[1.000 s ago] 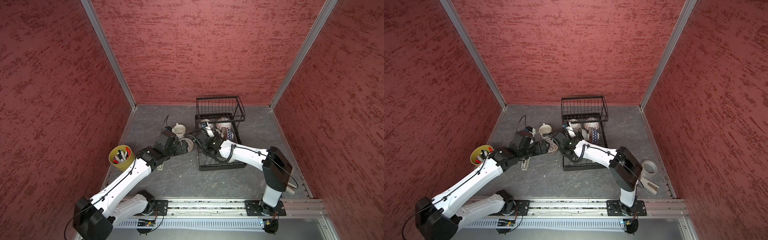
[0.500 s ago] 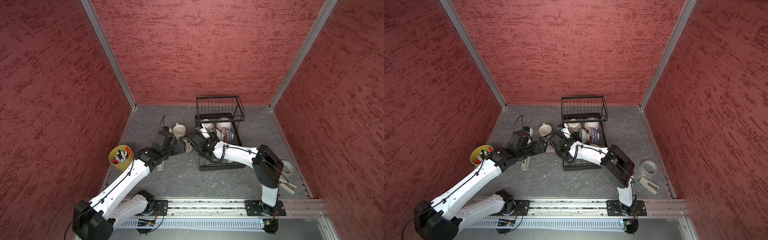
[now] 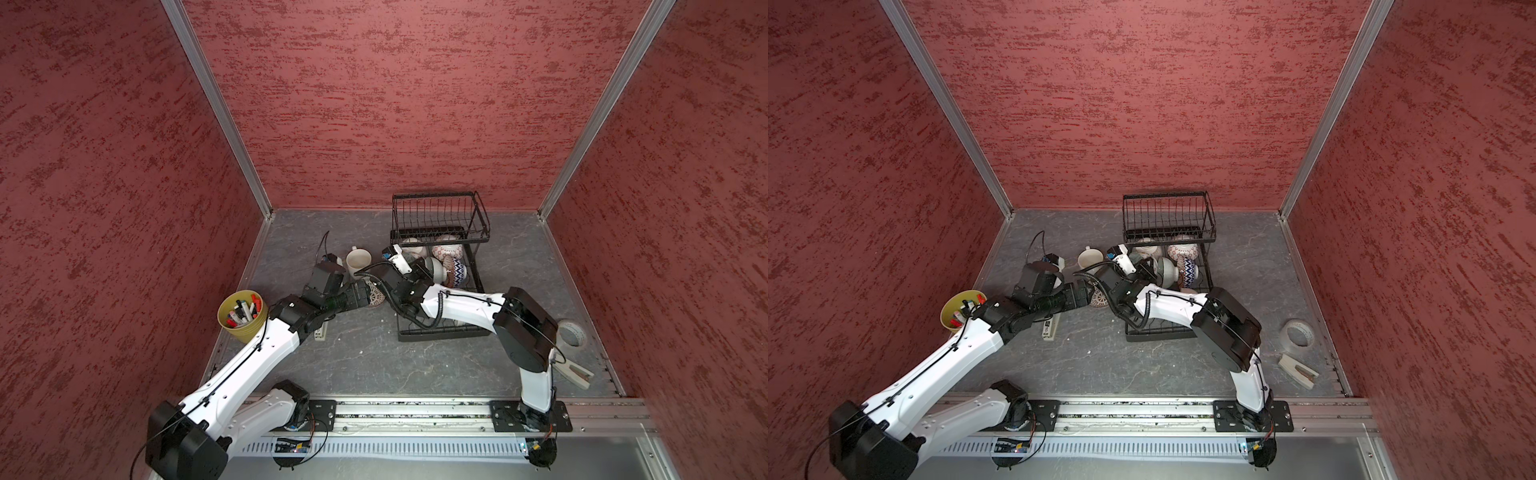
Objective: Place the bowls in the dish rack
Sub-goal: 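Lower the green-patterned bowl on edge into the rack beside the grey bowl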
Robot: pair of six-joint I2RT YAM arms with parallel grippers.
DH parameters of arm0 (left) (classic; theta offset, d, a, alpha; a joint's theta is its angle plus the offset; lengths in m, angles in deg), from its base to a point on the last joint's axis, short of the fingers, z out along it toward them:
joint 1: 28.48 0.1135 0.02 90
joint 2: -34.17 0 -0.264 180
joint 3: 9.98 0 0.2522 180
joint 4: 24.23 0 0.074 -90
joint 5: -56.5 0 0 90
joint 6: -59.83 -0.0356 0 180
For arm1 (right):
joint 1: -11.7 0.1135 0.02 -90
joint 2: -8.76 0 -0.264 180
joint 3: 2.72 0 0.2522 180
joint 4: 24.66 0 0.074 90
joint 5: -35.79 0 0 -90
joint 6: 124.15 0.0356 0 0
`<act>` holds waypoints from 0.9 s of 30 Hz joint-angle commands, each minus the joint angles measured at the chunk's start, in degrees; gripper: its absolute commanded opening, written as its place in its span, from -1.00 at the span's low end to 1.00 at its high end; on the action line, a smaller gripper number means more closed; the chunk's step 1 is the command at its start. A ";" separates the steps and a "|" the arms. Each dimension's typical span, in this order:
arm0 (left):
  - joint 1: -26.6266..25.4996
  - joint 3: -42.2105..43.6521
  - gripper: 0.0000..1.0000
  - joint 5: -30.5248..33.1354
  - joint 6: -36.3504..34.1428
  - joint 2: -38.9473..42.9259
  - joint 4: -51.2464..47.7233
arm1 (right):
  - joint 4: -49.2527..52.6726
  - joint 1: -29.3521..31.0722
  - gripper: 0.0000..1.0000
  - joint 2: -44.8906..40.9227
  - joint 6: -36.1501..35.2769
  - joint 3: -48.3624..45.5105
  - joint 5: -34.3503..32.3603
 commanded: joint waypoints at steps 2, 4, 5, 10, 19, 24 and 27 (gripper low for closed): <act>0.51 0.91 0.99 -0.38 -0.30 1.08 0.14 | -7.13 -0.14 -1.00 0.83 -3.50 -1.30 -3.63; 0.56 0.97 0.99 -0.45 -0.29 1.13 0.11 | -7.60 -0.23 -1.00 1.00 -3.51 -1.97 -3.62; 0.63 1.07 0.99 -0.51 -0.30 1.09 0.06 | -7.85 -0.23 -1.00 1.06 -3.50 -2.33 -3.63; 0.72 1.01 0.99 -0.64 -0.25 1.24 0.10 | -8.35 -0.40 -1.00 1.65 -2.80 -3.48 -3.45; 0.72 0.89 1.00 -0.85 -0.12 1.36 0.02 | -11.07 -1.51 -1.00 2.45 -3.08 -4.67 -2.93; 0.72 0.74 1.00 -0.95 -0.11 1.35 0.02 | -13.05 -2.19 -1.00 2.67 -4.48 -4.92 -3.13; 0.73 0.83 0.99 -0.99 -0.01 1.26 0.22 | -15.55 -2.47 -1.00 3.06 -6.60 -5.11 -3.43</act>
